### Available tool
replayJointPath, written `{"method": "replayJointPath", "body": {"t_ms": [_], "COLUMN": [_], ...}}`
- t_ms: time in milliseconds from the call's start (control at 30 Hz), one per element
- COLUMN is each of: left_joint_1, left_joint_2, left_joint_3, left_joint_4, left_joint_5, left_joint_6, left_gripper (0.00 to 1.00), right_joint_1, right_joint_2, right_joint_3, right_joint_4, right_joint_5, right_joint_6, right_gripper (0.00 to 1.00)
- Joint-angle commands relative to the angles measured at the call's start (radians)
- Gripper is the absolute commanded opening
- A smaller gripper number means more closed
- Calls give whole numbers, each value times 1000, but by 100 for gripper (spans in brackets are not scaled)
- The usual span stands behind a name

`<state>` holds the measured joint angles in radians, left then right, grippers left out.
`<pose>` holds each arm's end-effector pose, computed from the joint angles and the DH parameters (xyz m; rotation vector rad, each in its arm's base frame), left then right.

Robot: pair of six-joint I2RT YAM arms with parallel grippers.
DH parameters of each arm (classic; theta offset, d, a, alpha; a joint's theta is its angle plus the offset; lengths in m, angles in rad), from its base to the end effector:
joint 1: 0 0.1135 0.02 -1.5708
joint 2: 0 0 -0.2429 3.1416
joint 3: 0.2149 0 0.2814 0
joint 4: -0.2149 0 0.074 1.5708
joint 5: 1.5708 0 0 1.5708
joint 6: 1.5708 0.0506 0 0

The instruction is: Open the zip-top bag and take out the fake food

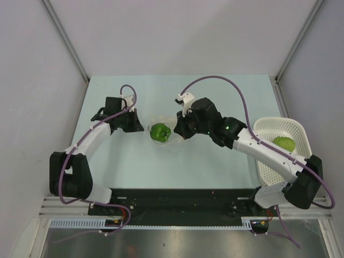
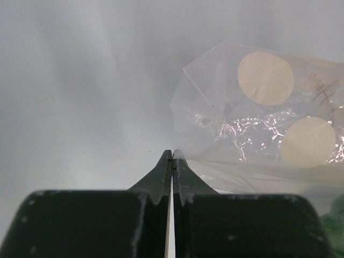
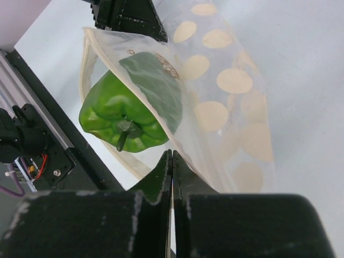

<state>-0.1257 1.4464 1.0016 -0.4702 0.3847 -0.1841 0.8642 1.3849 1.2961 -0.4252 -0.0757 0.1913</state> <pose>0.3325 -0.0612 0.1946 0.0921 2.4898 -0.6089 0.2325 0.2783 0.3264 -0.7597 2.0272 0.7071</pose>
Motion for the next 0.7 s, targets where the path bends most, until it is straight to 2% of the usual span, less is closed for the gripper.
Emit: {"method": "replayJointPath", "body": {"t_ms": [0,200,233,300,333,367,433,500,533,633,667], "left_joint_1": [104,101,101,101,101,101,101,101,101,100,97], "left_joint_2": [8,-39,-49,-64,-66,-66,-93,-157,-178,-260,-282], "left_joint_3": [-46,-126,-138,-159,-164,-161,-159,-159,-153,-136,-139], "left_joint_4": [21,24,21,12,4,-7,-25,-30,-33,-44,-39], "left_joint_5": [-281,-227,-239,-250,-262,-268,-267,-259,-247,-153,-74], "left_joint_6": [89,31,26,17,9,5,-8,-17,-24,-55,-69], "left_gripper": [0,0,0,2,14,22,42,50,58,59,59], "right_joint_1": [-44,-44,-39,-33,-33,-31,-30,-25,-21,-24,-24], "right_joint_2": [-95,35,84,149,160,173,196,197,191,177,175], "right_joint_3": [9,-73,-81,-84,-84,-84,-84,-87,-89,-95,-96], "right_joint_4": [-61,92,145,189,193,200,197,166,157,143,144], "right_joint_5": [21,-139,-182,-223,-233,-239,-269,-265,-263,-265,-268], "right_joint_6": [-20,71,91,96,123,134,145,149,145,143,145], "right_gripper": [2,15,23,32,46,54,64,70,71,75,75]}}
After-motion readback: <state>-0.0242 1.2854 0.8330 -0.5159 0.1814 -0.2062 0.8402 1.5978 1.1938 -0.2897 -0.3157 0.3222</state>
